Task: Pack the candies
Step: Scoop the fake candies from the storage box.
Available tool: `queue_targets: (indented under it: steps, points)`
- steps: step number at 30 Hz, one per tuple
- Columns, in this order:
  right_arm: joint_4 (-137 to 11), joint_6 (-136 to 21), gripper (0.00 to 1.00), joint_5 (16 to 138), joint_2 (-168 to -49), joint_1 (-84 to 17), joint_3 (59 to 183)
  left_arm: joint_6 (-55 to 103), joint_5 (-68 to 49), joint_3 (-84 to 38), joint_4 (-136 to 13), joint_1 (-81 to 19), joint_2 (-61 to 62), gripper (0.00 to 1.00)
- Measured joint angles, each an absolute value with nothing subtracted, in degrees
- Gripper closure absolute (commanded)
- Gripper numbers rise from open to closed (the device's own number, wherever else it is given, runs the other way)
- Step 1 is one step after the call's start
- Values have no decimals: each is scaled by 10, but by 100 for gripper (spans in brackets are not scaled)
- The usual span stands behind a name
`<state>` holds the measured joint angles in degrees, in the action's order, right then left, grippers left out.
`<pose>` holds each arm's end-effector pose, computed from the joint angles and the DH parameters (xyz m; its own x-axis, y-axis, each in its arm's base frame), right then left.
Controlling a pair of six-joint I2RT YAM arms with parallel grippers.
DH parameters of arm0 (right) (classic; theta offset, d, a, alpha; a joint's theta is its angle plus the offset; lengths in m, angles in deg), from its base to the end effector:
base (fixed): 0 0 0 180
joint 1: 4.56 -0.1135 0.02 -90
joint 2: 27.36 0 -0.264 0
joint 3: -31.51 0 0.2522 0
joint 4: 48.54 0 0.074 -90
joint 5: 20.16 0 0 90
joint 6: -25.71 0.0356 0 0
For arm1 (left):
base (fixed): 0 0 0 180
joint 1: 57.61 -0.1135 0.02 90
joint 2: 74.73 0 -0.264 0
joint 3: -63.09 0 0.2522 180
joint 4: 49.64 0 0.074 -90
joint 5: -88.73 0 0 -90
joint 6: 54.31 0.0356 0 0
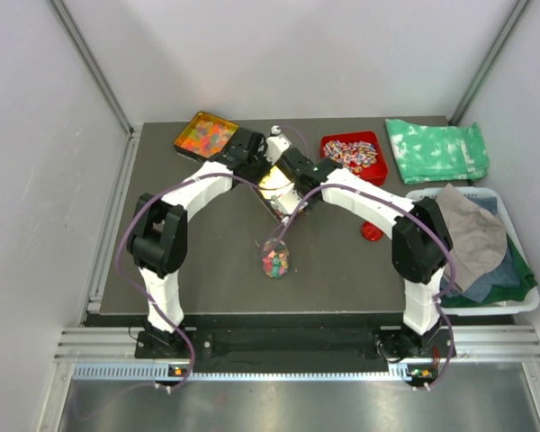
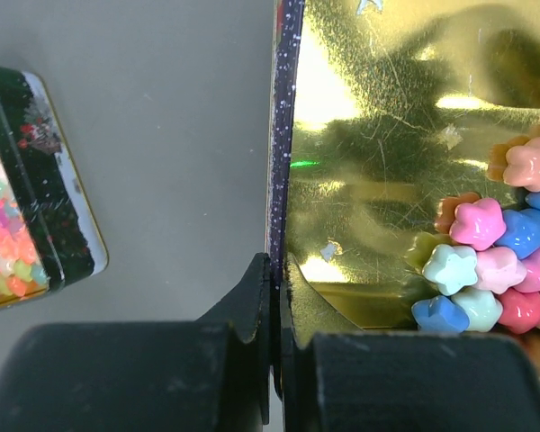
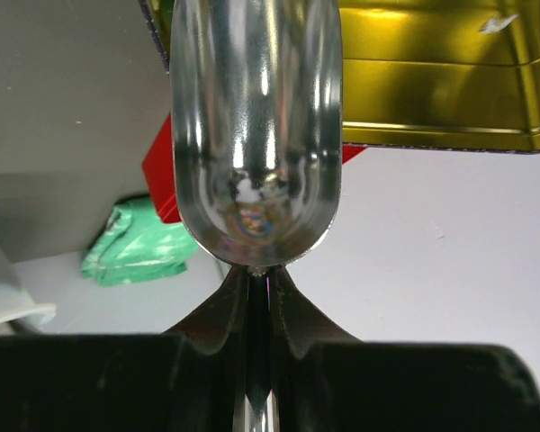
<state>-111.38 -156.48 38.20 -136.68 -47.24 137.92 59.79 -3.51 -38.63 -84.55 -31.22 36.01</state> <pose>0.3082 0.2588 0.2547 0.4441 -0.7478 0.4936 -0.6538 -0.6471 -0.3921 0.3949 -0.1975 0.2448 -0.3757 0.6419 -0.6685 0.6822 0.6797 0.2693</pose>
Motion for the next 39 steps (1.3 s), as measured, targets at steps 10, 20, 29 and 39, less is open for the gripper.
queue_targets:
  steps: [10,20,29,39]
  points:
    - [-1165,-1472,100,394,-1390,-478,1403,597,-19,-387,-860,-304,360,100]
    - [-1164,-1422,100,418,-1396,-478,1403,599,-4,-386,-873,-304,360,100]
    - [-1143,-1407,100,429,-1397,-474,1391,606,4,-386,-879,-305,363,100]
    - [-1199,-1368,100,454,-1441,-459,1469,602,16,-387,-870,-306,364,100]
